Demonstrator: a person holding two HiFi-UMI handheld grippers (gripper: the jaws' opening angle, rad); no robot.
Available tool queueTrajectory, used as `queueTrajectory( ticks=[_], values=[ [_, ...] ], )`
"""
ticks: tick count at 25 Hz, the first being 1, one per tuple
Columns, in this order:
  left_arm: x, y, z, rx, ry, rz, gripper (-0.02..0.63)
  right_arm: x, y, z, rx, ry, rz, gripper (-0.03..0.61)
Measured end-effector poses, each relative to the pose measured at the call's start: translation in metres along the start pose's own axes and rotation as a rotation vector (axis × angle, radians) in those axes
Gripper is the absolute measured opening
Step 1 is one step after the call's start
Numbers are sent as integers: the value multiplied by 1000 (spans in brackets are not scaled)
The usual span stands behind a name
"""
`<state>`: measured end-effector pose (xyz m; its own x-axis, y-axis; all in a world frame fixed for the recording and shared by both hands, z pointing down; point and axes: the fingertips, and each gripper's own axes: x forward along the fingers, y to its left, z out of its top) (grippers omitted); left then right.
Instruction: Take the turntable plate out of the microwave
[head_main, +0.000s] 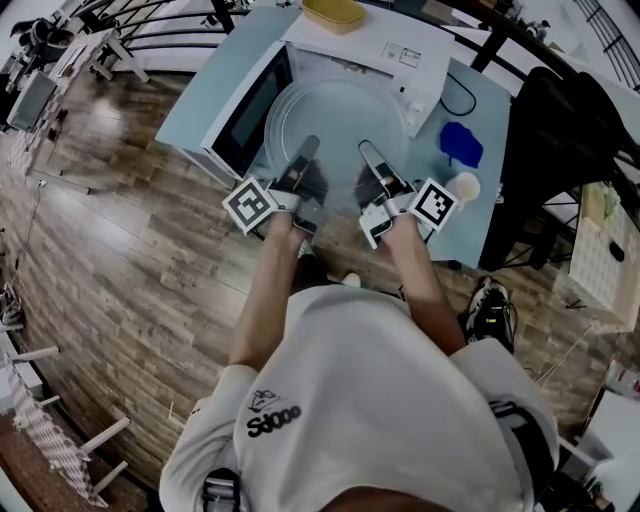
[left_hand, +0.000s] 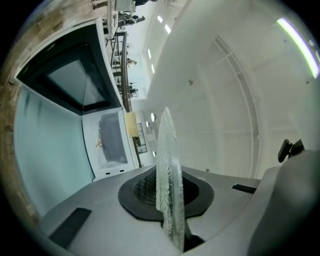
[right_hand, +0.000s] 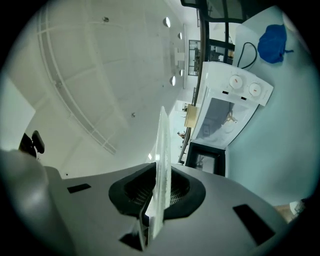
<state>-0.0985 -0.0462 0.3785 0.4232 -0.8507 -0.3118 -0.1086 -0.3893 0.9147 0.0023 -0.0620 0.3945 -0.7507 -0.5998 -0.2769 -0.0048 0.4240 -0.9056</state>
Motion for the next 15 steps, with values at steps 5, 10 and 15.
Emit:
queueTrajectory(
  ticks=[5, 10, 15],
  values=[
    [2, -30, 1, 53, -20, -42, 40, 2, 27, 7, -25, 18, 44, 35],
    [8, -51, 5, 130, -24, -85, 39, 7, 47, 15, -48, 20, 101, 35],
    [14, -64, 9, 159, -48, -150, 39, 13, 62, 22, -90, 29, 150, 35]
  ],
)
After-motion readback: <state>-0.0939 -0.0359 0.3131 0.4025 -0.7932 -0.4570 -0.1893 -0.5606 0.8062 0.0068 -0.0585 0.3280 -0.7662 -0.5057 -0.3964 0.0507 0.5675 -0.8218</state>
